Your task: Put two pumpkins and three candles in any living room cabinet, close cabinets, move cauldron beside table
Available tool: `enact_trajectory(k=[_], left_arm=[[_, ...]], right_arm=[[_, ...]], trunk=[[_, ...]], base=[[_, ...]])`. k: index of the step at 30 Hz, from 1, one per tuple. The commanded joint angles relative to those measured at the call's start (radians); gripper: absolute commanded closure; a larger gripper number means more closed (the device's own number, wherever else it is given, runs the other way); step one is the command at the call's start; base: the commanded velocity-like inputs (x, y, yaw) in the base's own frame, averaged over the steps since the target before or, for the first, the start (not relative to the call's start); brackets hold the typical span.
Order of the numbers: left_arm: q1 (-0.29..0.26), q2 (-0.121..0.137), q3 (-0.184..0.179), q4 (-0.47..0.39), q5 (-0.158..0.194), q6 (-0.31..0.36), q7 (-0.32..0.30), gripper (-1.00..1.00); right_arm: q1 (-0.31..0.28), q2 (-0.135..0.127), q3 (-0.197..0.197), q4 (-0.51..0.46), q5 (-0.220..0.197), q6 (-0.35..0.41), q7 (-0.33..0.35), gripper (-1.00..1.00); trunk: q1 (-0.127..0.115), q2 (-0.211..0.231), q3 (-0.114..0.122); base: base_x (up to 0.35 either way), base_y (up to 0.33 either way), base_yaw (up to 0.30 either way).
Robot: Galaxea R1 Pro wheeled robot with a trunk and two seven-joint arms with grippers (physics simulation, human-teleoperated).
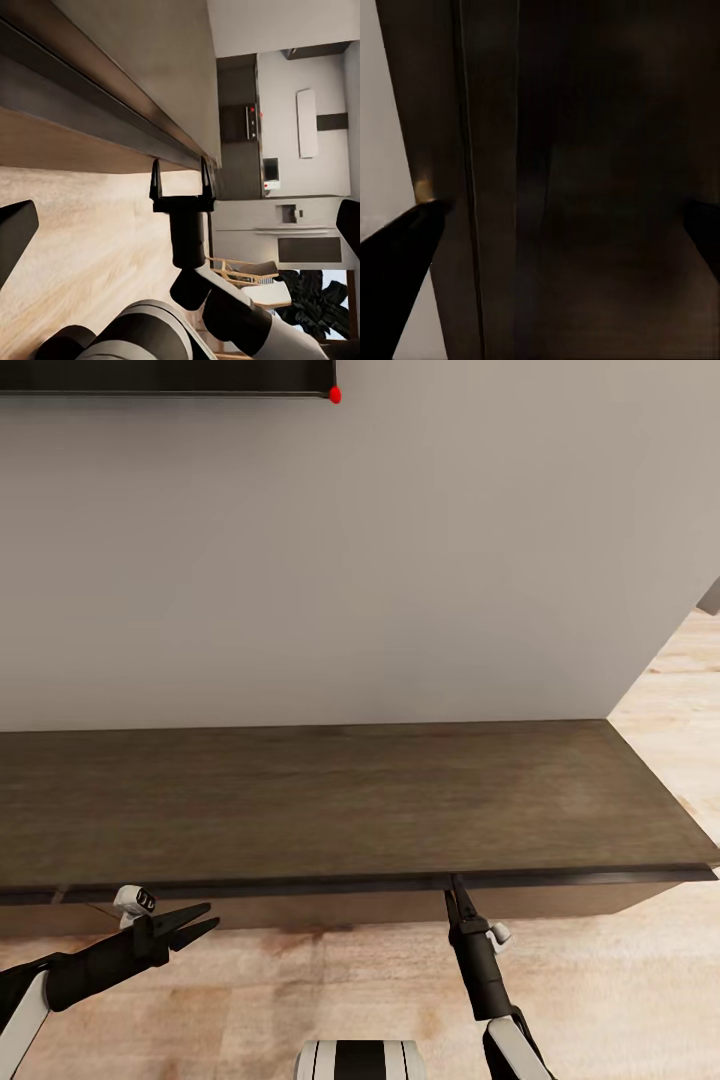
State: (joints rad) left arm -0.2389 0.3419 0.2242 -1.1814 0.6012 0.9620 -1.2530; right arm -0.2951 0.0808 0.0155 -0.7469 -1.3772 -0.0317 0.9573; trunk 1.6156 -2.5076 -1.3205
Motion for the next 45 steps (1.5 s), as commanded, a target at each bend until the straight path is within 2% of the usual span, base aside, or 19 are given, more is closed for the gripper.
enact_trajectory(k=[1, 19, 26, 45], left_arm=[[0.0, 0.0, 0.0, 0.0, 0.003, 0.007, -0.001, -1.0], [0.0, 0.0, 0.0, 0.0, 0.003, 0.007, 0.0, -1.0], [0.0, 0.0, 0.0, 0.0, 0.003, 0.007, 0.0, -1.0], [0.0, 0.0, 0.0, 0.0, 0.003, 0.007, 0.0, -1.0]], right_arm=[[-0.001, 0.0, 0.003, -0.005, -0.004, -0.004, 0.004, 1.0], [-0.002, 0.005, 0.004, -0.005, -0.003, -0.002, 0.003, 1.0], [-0.002, 0.005, 0.029, -0.005, -0.004, -0.003, 0.002, 1.0], [-0.002, 0.005, 0.03, -0.005, -0.005, -0.004, 0.001, 1.0]], trunk=[[0.0, 0.0, 0.0], [0.0, 0.0, 0.0], [0.0, 0.0, 0.0], [0.0, 0.0, 0.0]], base=[[0.0, 0.0, 0.0], [-0.022, 0.0, 0.0], [-0.028, 0.0, 0.0], [-0.024, 0.0, 0.0]])
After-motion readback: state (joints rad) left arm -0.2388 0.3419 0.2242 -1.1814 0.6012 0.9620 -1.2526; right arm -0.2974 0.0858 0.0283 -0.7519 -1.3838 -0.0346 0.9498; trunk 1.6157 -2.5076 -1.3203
